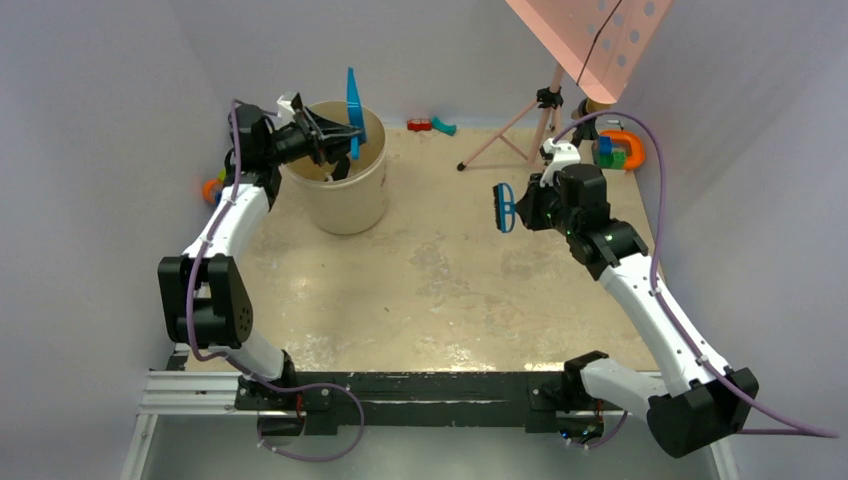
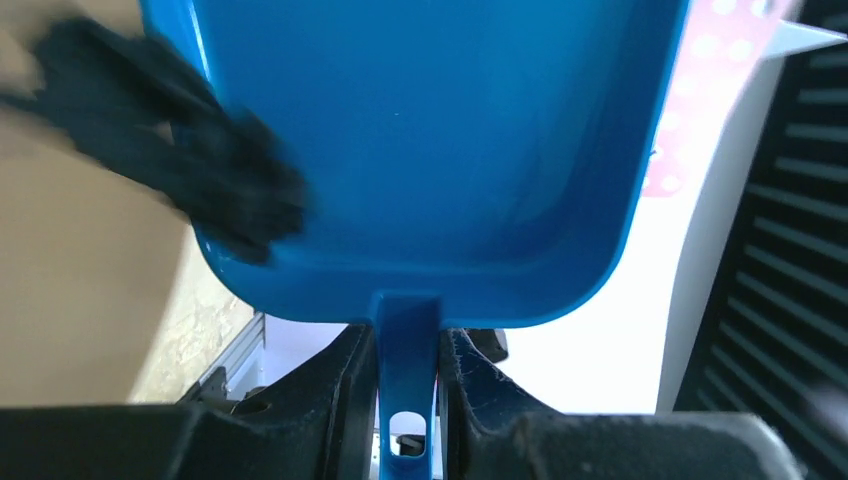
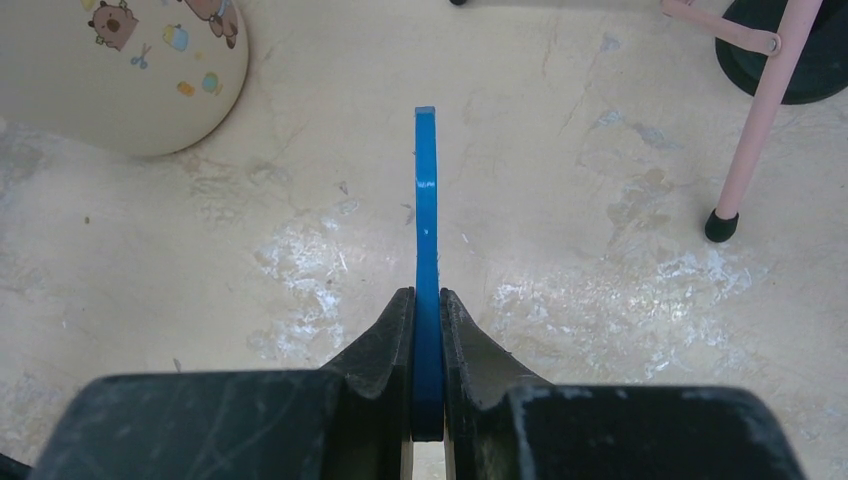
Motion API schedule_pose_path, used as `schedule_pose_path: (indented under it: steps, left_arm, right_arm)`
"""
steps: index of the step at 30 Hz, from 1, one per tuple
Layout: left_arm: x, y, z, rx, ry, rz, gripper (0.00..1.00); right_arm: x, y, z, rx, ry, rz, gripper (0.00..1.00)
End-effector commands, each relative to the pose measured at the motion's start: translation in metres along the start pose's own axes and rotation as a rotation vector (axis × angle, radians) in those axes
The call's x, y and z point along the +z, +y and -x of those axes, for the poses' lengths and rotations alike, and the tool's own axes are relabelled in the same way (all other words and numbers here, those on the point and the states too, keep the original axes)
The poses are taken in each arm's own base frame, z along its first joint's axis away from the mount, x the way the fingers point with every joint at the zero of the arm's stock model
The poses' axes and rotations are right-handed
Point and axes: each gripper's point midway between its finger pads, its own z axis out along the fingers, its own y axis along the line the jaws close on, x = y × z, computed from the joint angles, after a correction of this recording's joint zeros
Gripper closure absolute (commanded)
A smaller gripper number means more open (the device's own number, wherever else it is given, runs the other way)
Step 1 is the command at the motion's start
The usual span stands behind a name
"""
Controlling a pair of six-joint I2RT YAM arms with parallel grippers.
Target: Sweep away the paper scraps from the table
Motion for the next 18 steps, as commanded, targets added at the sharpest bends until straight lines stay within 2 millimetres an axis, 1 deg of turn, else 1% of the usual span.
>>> schedule_pose_path:
  steps: [1, 3, 5, 8, 10, 12, 14, 15, 16, 18]
  left_arm:
    - [-0.024, -0.08, -0.038, 0.216, 0.046, -0.144, 0.94]
    - [-0.026, -0.075, -0.047, 0.265, 0.039, -0.091, 0.92]
    - [-0.03, -0.065, -0.053, 0.289, 0.026, -0.028, 0.9]
    - [-0.028, -0.05, -0.072, 0.32, 0.054, 0.015, 0.9]
    - [-0.024, -0.038, -0.083, 0.385, 0.056, 0.079, 0.9]
    - [-0.016, -0.013, -0.105, 0.453, 0.096, 0.189, 0.89]
    - [-0.001, 0.014, -0.136, 0.49, 0.205, 0.251, 0.9]
    - [0.005, 0.029, -0.147, 0.498, 0.246, 0.281, 0.92]
    - [0.01, 0.045, -0.156, 0.513, 0.268, 0.317, 0.92]
    - [0.013, 0.076, -0.163, 0.559, 0.264, 0.408, 0.93]
  right_arm:
    - [-0.004, 0.0, 0.009, 0.016, -0.055, -0.003, 1.0]
    - [-0.004, 0.0, 0.009, 0.029, -0.066, -0.004, 1.0]
    - [-0.004, 0.001, 0.01, 0.044, -0.09, 0.007, 1.0]
    - [-0.006, 0.002, 0.011, 0.073, -0.126, 0.017, 1.0]
    - [-0.007, 0.003, 0.011, 0.09, -0.143, 0.023, 1.0]
    - [-0.01, 0.005, 0.012, 0.118, -0.171, 0.034, 1.0]
    - [-0.013, 0.006, 0.012, 0.157, -0.206, 0.049, 1.0]
    - [-0.014, 0.006, 0.012, 0.18, -0.224, 0.05, 1.0]
    - [-0.015, 0.005, 0.011, 0.211, -0.244, 0.047, 1.0]
    - [-0.015, 0.0, 0.006, 0.291, -0.275, 0.031, 1.0]
